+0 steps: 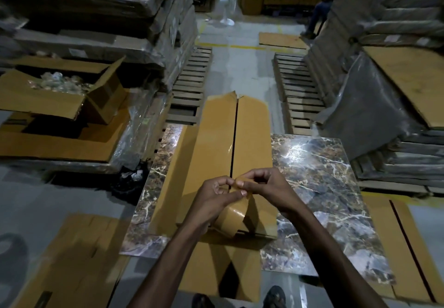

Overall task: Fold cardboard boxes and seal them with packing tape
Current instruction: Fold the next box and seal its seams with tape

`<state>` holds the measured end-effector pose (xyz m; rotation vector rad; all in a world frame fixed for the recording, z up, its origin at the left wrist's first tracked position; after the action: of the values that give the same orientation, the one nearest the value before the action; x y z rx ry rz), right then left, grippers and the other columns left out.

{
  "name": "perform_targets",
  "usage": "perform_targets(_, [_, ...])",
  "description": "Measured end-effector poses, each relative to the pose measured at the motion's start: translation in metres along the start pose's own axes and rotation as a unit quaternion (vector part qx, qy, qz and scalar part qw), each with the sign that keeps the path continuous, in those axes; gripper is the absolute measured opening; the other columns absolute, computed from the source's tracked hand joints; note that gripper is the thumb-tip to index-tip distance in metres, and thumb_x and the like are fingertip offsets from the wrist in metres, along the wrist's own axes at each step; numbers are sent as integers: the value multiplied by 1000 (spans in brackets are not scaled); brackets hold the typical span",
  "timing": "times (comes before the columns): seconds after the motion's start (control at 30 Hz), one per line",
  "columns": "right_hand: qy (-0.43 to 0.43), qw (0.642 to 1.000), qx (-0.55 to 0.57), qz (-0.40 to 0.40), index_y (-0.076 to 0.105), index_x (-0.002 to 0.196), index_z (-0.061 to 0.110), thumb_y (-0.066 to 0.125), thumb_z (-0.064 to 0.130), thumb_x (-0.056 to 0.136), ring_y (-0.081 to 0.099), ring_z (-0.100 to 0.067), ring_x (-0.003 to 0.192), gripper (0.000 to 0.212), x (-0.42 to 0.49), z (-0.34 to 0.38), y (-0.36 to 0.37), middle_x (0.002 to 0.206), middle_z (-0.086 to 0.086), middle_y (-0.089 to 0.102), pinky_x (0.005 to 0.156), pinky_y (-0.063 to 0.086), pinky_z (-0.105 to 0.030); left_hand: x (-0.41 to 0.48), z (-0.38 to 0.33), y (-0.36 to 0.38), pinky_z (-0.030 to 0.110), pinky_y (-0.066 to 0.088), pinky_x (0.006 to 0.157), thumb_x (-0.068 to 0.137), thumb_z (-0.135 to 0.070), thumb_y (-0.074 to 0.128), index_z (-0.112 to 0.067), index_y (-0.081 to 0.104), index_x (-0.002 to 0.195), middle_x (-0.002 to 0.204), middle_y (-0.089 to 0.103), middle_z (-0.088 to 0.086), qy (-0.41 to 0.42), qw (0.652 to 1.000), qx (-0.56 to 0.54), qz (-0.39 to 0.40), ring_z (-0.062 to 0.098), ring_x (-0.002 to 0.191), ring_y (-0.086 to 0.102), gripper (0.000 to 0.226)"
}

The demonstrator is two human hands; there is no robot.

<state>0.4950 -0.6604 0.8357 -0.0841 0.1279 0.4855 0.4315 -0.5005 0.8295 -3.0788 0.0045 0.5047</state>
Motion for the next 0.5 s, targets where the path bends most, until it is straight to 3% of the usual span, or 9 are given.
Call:
perform_targets(0.07, [-16,999,-9,-27,80,93,3,84,21,81,74,-32,90,23,1,1,4,92,-17,78,86,57,-48,4,3,-7,16,49,71,85,-27,85,-17,77,100,80,76,-12,-7,1000,15,14,1,82,68,20])
perform_targets(0.13, [-32,997,-53,-46,82,90,7,84,19,84,75,-33,89,13,2,4,7,88,-11,79,86,59,-51,9,8,-14,21,49,75,82,-34,87,-22,78,102,93,79,-10,-23,1000,14,11,5,95,70,25])
perform_targets(0.3, [-62,979,-175,-87,83,87,20,84,26,86,76,-13,82,6,15,9,6,84,6,79,80,61,-47,17,23,-12,30,50,88,80,-47,86,-32,67,125,123,73,-7,-42,998,-48,4,14,119,65,51])
perform_targets(0.4, [-56,978,-168,-108,83,86,21,85,23,84,75,-13,84,4,30,10,-6,87,5,79,81,62,-48,23,29,-4,31,46,90,87,-51,76,-40,47,144,133,58,-11,-38,997,-72,-4,9,122,56,65])
perform_targets(0.5, [-38,975,-199,-90,84,87,21,86,28,83,76,-14,82,8,48,5,-16,85,6,79,78,62,-51,30,35,-3,33,52,93,85,-70,68,-54,47,140,139,59,-11,-20,998,-40,-46,10,121,60,61])
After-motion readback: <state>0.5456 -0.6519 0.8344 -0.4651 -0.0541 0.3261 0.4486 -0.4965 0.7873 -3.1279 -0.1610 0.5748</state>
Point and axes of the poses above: each hand's wrist, its own x-axis towards the middle knuckle, its own y-axis out of the palm, z = x × y, the point moved 5 cm from there along x, towards the middle knuckle
